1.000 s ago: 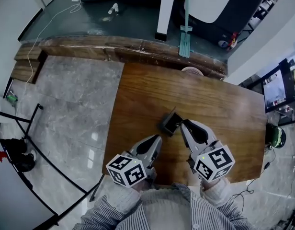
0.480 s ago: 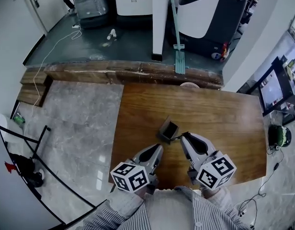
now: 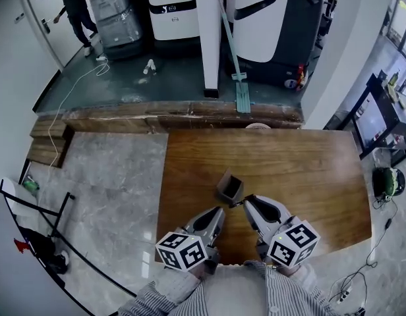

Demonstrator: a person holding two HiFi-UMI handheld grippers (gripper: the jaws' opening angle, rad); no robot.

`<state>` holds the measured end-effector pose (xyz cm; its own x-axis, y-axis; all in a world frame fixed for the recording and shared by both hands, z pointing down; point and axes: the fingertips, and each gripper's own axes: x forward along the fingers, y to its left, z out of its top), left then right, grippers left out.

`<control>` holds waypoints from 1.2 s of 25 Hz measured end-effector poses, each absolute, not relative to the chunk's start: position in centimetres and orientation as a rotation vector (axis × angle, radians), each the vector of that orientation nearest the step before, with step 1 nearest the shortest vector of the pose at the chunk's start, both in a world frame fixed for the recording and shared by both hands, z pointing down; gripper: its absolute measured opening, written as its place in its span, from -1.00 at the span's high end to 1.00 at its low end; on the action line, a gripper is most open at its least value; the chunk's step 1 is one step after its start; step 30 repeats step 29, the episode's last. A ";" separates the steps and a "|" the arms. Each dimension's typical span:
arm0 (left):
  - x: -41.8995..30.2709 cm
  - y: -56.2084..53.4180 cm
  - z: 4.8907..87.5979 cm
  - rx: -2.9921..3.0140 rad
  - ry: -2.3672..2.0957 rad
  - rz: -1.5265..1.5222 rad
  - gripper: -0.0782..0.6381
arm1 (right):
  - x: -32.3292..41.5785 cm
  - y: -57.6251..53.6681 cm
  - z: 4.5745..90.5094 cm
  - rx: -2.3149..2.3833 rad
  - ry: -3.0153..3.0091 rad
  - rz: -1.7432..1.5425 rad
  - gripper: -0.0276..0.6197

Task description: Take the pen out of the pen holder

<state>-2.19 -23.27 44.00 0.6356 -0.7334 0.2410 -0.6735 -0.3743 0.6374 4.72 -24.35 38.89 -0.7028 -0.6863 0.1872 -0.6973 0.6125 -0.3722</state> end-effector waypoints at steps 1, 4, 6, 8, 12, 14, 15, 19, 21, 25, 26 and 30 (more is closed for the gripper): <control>-2.2 -23.2 43.9 2.136 -1.094 -0.108 0.76 | 4.6 -24.2 38.9 1.197 -2.799 0.657 0.77; -2.1 -22.9 44.0 2.137 -1.093 -0.106 0.76 | 4.5 -24.0 39.0 1.186 -2.783 0.646 0.77; -2.0 -22.6 44.1 2.134 -1.090 -0.103 0.76 | 4.4 -23.7 39.2 1.178 -2.775 0.648 0.78; -2.0 -22.4 44.1 2.133 -1.088 -0.104 0.76 | 4.2 -23.6 39.5 1.169 -2.775 0.654 0.77; -1.9 -22.1 44.5 2.116 -1.069 -0.109 0.76 | 4.0 -23.5 40.2 1.151 -2.761 0.679 0.77; -1.9 -22.0 44.7 2.102 -1.063 -0.118 0.76 | 4.0 -23.6 40.5 1.149 -2.753 0.695 0.77; -1.9 -21.9 44.7 2.099 -1.064 -0.119 0.76 | 4.0 -23.6 40.6 1.146 -2.753 0.703 0.78; -2.0 -21.9 44.7 2.099 -1.072 -0.123 0.76 | 4.0 -23.5 40.6 1.141 -2.752 0.708 0.78; -2.0 -21.9 44.7 2.101 -1.071 -0.121 0.76 | 4.0 -23.5 40.6 1.141 -2.752 0.712 0.78; -1.9 -21.9 44.7 2.102 -1.068 -0.117 0.76 | 3.8 -23.5 40.6 1.132 -2.750 0.707 0.77; -2.0 -21.9 44.7 2.102 -1.071 -0.118 0.76 | 3.7 -23.4 40.6 1.128 -2.751 0.707 0.77; -2.1 -22.0 44.7 2.102 -1.088 -0.123 0.76 | 3.6 -23.4 40.7 1.112 -2.752 0.708 0.77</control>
